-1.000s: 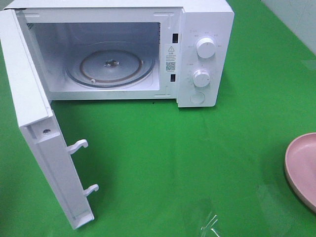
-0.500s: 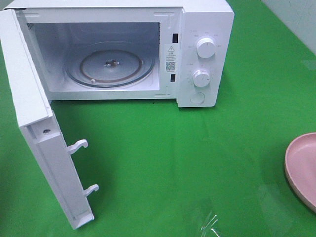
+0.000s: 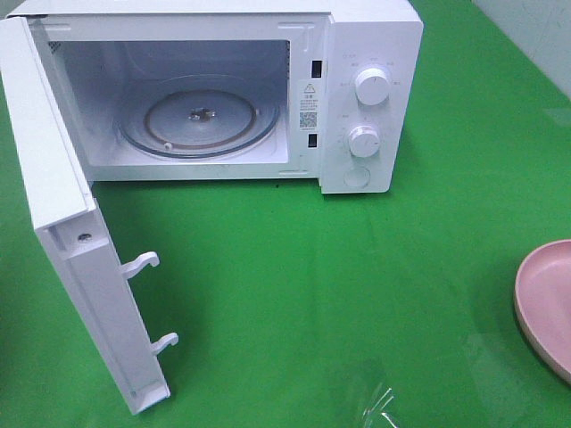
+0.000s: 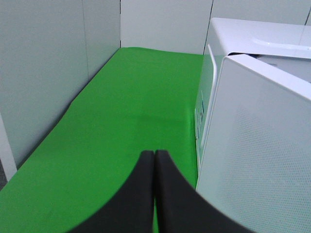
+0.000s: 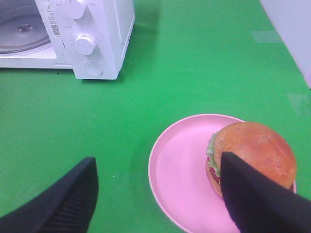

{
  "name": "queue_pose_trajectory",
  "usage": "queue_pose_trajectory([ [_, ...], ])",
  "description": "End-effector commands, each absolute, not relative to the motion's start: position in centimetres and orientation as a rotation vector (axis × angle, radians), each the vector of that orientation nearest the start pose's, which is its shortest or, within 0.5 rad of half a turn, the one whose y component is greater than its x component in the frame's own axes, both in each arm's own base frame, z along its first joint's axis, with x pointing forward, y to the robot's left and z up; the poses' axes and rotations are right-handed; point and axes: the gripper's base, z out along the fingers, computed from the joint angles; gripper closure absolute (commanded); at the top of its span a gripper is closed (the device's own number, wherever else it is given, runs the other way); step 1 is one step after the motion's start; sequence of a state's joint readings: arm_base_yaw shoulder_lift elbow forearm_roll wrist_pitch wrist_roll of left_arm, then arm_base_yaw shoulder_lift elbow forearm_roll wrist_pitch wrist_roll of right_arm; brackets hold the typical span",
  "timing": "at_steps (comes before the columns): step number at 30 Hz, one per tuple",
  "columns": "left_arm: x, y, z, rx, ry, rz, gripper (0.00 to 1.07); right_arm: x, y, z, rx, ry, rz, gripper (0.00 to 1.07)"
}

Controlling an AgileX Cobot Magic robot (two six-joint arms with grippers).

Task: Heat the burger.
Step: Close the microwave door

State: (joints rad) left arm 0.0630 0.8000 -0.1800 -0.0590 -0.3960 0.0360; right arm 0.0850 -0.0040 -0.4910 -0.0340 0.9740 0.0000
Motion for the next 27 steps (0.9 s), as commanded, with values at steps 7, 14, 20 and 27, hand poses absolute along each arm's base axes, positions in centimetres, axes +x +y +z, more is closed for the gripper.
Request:
queue_pose_trajectory([
  [7, 17.5, -0.2, 21.7, 0.111, 1.685, -0.031, 1.07, -0.5, -0.3, 28.3, -0.087, 1.919, 0.007, 0.37],
  [14, 19.8, -1.8, 19.8, 0.204, 1.745, -0.192, 1.07, -0.5, -0.3, 28.3, -0.087, 1.919, 0.007, 0.37],
  [20, 20.8, -3.3, 18.4, 0.285, 1.787, -0.245, 1.07, -0.5, -0.3, 28.3, -0.087, 1.919, 0.007, 0.37],
  [27, 21.6, -5.5, 16.3, 0.309, 1.789, -0.332, 1.07, -0.5, -0.3, 28.3, -0.087, 1.919, 0.007, 0.37],
])
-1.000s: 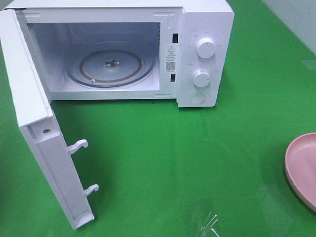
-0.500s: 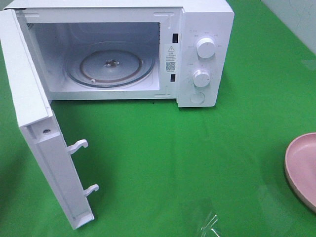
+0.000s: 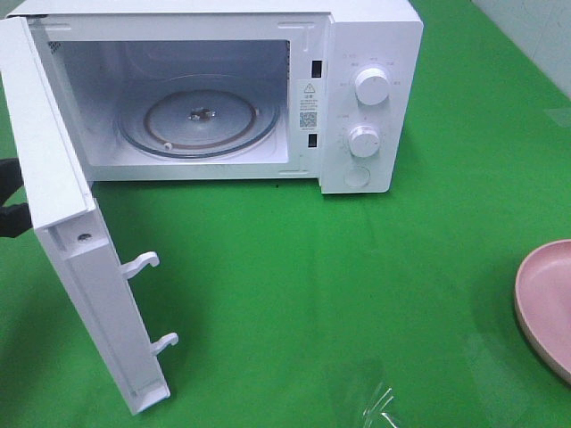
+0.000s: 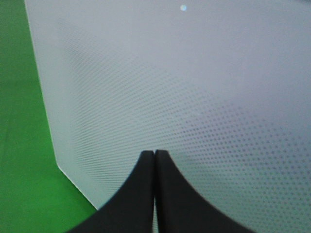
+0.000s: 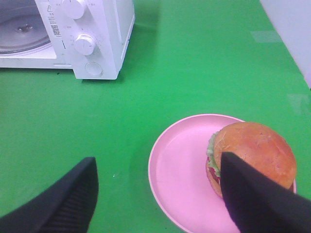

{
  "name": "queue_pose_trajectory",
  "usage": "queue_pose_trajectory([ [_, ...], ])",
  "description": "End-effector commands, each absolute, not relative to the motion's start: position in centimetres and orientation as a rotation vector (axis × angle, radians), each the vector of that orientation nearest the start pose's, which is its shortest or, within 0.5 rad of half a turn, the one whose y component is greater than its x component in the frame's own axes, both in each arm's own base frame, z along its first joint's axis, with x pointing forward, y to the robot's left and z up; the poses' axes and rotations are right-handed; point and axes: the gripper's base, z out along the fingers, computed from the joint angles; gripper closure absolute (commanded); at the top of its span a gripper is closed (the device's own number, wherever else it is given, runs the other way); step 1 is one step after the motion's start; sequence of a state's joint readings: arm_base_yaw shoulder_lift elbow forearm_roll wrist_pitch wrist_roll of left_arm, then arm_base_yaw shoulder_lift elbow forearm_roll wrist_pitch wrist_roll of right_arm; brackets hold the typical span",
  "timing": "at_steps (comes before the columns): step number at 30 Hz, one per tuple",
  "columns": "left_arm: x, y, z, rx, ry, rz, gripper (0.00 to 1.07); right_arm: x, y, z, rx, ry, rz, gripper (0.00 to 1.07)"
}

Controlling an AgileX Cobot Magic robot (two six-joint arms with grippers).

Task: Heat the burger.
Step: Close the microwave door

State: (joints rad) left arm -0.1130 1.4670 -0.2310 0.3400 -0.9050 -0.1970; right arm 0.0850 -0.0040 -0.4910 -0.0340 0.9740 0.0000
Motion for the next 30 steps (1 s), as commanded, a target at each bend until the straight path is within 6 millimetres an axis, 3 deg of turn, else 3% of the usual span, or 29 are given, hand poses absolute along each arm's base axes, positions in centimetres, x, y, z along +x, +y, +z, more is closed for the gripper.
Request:
queue_pose_trajectory([
  [1, 21.6, -5.7, 16.1, 0.306, 1.794, -0.338, 1.07, -0.5, -0.3, 28.3, -0.087, 1.919, 0.007, 0.37],
  [13, 22.8, -8.1, 14.7, 0.356, 1.807, -0.374, 1.07, -0.5, -0.3, 28.3, -0.087, 1.919, 0.007, 0.37],
  [30, 27.4, -10.0, 16.7, 0.376, 1.776, -0.359, 1.07, -0.5, -0.3, 28.3, -0.087, 1.919, 0.007, 0.37],
])
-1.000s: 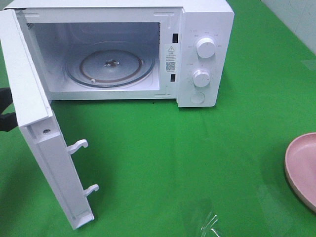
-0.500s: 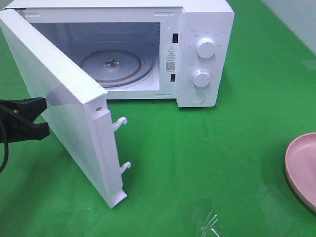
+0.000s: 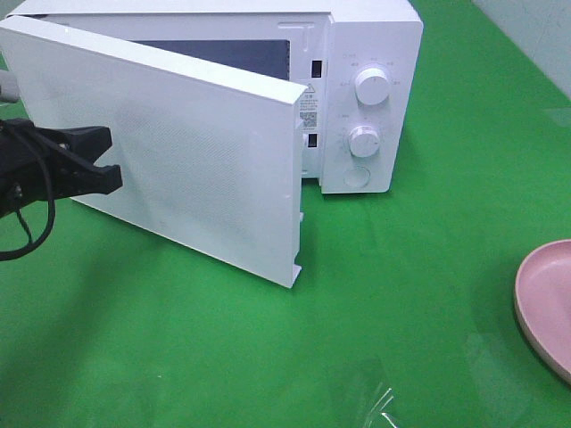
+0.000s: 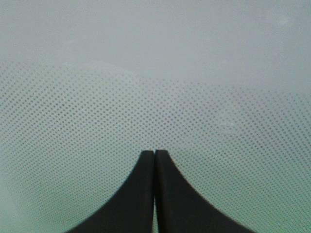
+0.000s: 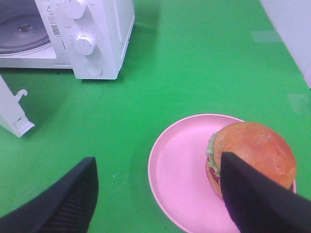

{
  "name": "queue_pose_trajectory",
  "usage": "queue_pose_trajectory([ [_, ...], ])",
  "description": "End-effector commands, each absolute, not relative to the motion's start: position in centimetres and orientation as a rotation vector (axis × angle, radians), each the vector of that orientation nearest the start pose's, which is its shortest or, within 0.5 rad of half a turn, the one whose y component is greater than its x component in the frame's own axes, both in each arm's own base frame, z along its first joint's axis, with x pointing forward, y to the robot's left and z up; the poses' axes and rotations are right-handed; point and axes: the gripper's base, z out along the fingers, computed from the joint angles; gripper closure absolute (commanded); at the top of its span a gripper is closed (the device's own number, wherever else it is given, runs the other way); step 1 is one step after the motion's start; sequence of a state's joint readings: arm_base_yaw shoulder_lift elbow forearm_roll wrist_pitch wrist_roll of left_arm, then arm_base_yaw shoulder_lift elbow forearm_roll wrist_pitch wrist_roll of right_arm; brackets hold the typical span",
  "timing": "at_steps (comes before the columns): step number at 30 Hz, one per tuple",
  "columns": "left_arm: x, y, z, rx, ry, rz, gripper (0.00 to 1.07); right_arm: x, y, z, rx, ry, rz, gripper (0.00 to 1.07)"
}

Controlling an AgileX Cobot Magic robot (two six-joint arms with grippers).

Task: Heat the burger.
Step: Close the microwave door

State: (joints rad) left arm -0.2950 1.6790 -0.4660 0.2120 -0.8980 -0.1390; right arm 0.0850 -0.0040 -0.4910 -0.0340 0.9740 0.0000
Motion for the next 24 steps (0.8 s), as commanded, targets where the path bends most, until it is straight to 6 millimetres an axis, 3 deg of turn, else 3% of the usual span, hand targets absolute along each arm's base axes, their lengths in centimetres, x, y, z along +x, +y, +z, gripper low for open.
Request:
queue_pose_trajectory([
  [1, 27.4, -10.0, 16.7, 0.376, 1.776, -0.359, 1.07, -0.5, -0.3, 28.3, -0.087, 1.919, 0.007, 0.37],
  [21, 30.5, -11.1, 16.6, 0.338, 1.787, -0.401, 1.07, -0.5, -0.3, 28.3, -0.087, 1.919, 0.007, 0.37],
  [24, 31.1, -12.3, 16.7, 0.355, 1.778, -0.426, 1.07, -0.5, -0.3, 28.3, -0.087, 1.919, 0.007, 0.37],
])
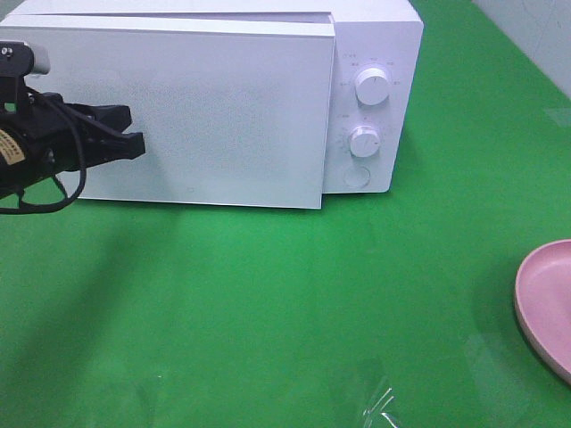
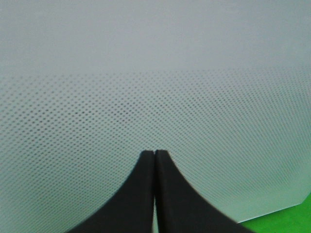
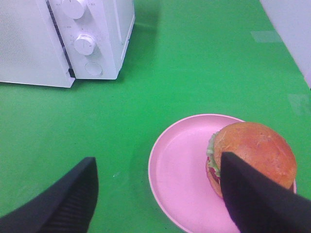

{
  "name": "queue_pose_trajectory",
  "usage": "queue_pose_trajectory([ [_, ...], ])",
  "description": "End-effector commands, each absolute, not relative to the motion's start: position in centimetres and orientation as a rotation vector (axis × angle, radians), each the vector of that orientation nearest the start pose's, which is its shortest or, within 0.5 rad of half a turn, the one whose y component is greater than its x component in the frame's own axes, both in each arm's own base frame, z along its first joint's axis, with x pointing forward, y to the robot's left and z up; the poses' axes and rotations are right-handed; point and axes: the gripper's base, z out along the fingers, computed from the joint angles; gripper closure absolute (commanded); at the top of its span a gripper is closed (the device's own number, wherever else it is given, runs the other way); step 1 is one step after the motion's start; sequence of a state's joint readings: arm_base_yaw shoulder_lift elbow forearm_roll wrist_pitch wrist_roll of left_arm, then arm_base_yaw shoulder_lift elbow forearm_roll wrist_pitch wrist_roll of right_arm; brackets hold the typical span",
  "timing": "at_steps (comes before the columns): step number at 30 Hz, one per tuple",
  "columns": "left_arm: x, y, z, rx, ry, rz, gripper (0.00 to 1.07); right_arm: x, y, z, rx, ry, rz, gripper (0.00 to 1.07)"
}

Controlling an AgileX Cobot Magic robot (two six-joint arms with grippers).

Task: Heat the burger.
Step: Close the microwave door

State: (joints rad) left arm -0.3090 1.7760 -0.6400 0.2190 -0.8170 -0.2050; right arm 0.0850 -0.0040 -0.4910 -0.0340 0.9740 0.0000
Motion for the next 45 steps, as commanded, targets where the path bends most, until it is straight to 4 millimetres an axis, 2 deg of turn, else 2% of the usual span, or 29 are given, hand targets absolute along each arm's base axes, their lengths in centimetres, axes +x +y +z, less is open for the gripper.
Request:
queue_pose_trajectory([
  [1, 31.3, -13.1, 16.6, 0.371, 1.78, -0.438, 1.07, -0.5, -0.3, 28.3, -0.087, 1.919, 0.007, 0.37],
  [4, 31.5, -13.6, 16.6, 0.383, 1.786, -0.442, 1.07, -0.5, -0.3, 28.3, -0.087, 1.919, 0.007, 0.37],
  [8, 32.6, -16.1, 16.5, 0.428, 1.79, -0.458, 1.07, -0.5, -0.3, 28.3, -0.087, 1.919, 0.007, 0.37],
  [17, 34.8, -19.4, 16.7, 0.445, 1.785, -0.486, 1.07, -0.5, -0.3, 28.3, -0.087, 1.919, 0.007, 0.37],
  [20, 35.2, -19.6, 16.7, 0.444, 1.787, -0.485, 1.07, -0.5, -0.3, 28.3, -0.087, 1.919, 0.007, 0.37],
  [24, 36.8, -20.1, 17.0, 0.408, 1.791, -0.47, 1.07, -0.5, -0.3, 28.3, -0.087, 1.919, 0.007, 0.37],
  [30, 37.7, -20.1, 17.2, 0.382, 1.783, -0.457, 1.07, -0.5, -0.3, 28.3, -0.087, 1.919, 0.007, 0.37],
  [38, 37.3, -20.5, 17.5, 0.424, 1.813, -0.462, 1.07, -0.5, -0.3, 28.3, -0.087, 1.919, 0.007, 0.37],
  [40, 36.6, -21.0, 17.8, 0.447, 1.841, -0.463, 1.07, -0.5, -0.3, 28.3, -0.087, 1.919, 0.007, 0.37],
  [42, 35.2, -21.7, 18.6, 0.499, 1.954, -0.435, 1.07, -0.5, -0.3, 28.3, -0.087, 1.919, 0.007, 0.37],
  [45, 34.7, -21.9, 18.8, 0.519, 1.99, -0.426, 1.06, -0.5, -0.3, 28.3, -0.087, 1.919, 0.007, 0.37],
])
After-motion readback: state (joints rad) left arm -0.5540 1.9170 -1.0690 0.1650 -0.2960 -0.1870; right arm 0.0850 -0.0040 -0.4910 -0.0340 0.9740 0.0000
